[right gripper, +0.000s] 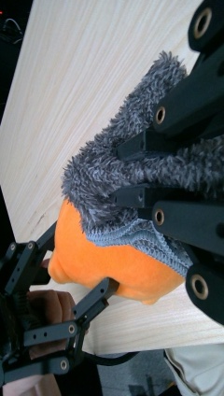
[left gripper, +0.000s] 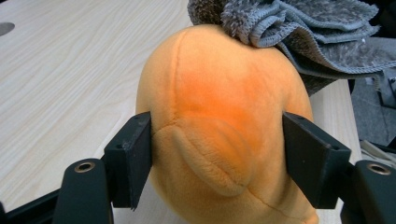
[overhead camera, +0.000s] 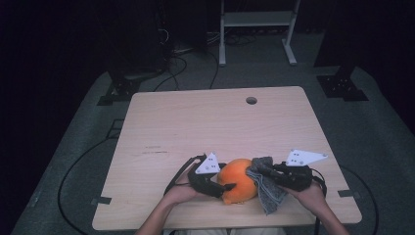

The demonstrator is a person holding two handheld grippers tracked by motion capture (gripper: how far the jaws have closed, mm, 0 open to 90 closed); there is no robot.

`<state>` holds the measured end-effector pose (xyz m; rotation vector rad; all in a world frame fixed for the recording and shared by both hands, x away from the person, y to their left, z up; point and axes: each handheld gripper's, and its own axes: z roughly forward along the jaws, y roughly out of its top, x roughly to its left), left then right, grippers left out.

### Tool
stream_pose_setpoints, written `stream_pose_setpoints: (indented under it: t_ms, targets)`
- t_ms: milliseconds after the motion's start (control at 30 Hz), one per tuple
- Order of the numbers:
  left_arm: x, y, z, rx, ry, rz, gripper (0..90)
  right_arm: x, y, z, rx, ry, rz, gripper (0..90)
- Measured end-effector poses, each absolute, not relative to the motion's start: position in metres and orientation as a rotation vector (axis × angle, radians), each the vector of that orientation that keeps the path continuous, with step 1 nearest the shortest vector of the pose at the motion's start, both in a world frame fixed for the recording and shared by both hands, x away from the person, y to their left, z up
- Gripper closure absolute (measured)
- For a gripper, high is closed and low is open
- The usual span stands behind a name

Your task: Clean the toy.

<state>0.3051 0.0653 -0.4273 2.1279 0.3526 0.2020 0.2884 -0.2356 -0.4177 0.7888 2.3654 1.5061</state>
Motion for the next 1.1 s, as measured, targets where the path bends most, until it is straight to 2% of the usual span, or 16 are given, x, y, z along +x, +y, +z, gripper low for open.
stream_pose_setpoints:
  t_ms: [100,200,267,367,433,567,733,833,933,1100]
  targets:
    - [0.308,0.062,-0.425,2.124,0.488,0.132,12.4,0.289,-0.234,-0.421,0.802,2.370,1.494,79.5]
    - [0.311,0.060,-0.428,2.135,0.637,0.026,7.8,0.286,-0.232,-0.423,0.804,2.372,1.497,79.5]
    - [0.312,0.059,-0.430,2.117,0.644,-0.027,13.8,0.284,-0.232,-0.422,0.801,2.370,1.497,79.6]
    - [0.305,0.055,-0.422,2.083,0.504,0.120,36.6,0.281,-0.235,-0.419,0.803,2.346,1.500,79.7]
    - [0.299,0.051,-0.413,2.080,0.329,0.269,40.3,0.279,-0.238,-0.413,0.803,2.313,1.532,79.7]
    - [0.304,0.051,-0.394,2.066,0.068,0.468,41.8,0.277,-0.242,-0.401,0.783,2.241,1.567,79.7]
    - [0.320,0.055,-0.398,2.109,-0.019,0.398,40.8,0.277,-0.240,-0.399,0.774,2.224,1.574,79.7]
    - [0.322,0.056,-0.416,2.183,-0.004,0.338,35.4,0.278,-0.235,-0.414,0.784,2.292,1.522,79.7]
    - [0.319,0.062,-0.427,2.140,0.028,0.332,35.6,0.278,-0.229,-0.423,0.781,2.337,1.506,79.7]
    - [0.306,0.063,-0.429,2.141,-0.051,0.366,36.1,0.277,-0.213,-0.393,0.658,2.312,1.577,79.7]
